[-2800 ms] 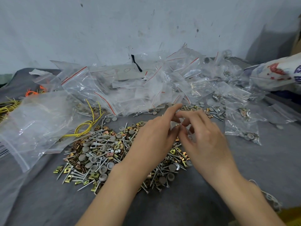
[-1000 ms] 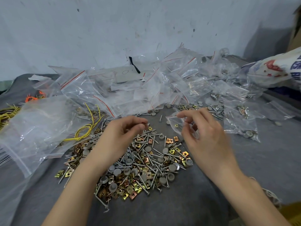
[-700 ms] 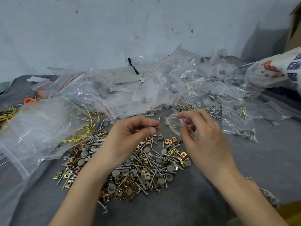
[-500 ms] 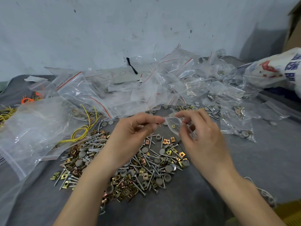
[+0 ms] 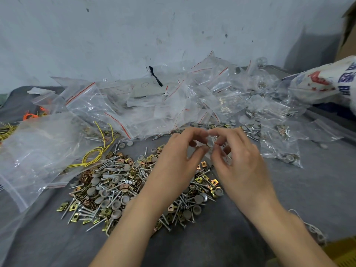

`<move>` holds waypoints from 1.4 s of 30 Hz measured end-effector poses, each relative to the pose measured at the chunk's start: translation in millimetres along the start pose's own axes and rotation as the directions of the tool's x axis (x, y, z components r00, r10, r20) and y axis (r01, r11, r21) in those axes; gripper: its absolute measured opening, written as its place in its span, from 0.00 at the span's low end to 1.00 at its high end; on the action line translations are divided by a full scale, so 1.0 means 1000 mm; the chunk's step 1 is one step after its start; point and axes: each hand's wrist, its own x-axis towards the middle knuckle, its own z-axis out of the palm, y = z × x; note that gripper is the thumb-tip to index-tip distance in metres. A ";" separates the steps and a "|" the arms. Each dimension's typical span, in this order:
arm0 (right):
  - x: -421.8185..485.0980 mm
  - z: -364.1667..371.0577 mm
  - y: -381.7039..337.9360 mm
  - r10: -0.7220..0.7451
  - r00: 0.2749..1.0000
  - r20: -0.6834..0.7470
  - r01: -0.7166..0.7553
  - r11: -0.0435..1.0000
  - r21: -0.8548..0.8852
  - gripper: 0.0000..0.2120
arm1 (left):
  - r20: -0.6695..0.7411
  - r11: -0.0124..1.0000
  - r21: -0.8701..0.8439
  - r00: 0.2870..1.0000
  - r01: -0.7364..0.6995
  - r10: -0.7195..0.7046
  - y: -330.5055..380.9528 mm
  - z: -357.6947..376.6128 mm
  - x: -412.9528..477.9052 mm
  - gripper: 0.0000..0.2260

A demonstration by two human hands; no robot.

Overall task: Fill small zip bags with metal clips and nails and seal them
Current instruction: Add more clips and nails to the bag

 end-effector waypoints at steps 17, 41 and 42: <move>0.000 -0.002 0.000 0.004 1.000 -0.002 -0.004 1.000 0.019 0.13 | 0.112 0.724 0.583 0.846 0.369 -0.522 -0.066 -0.075 0.005 0.13; 0.004 -0.004 0.005 0.026 0.999 0.022 -0.026 1.000 0.005 0.13 | 0.115 0.937 0.016 0.930 0.350 -0.350 -0.046 -0.078 -0.009 0.03; 0.004 -0.004 0.004 0.023 1.000 0.021 -0.023 1.000 0.004 0.13 | 0.132 0.940 -0.040 0.935 0.338 -0.330 -0.042 -0.077 -0.009 0.03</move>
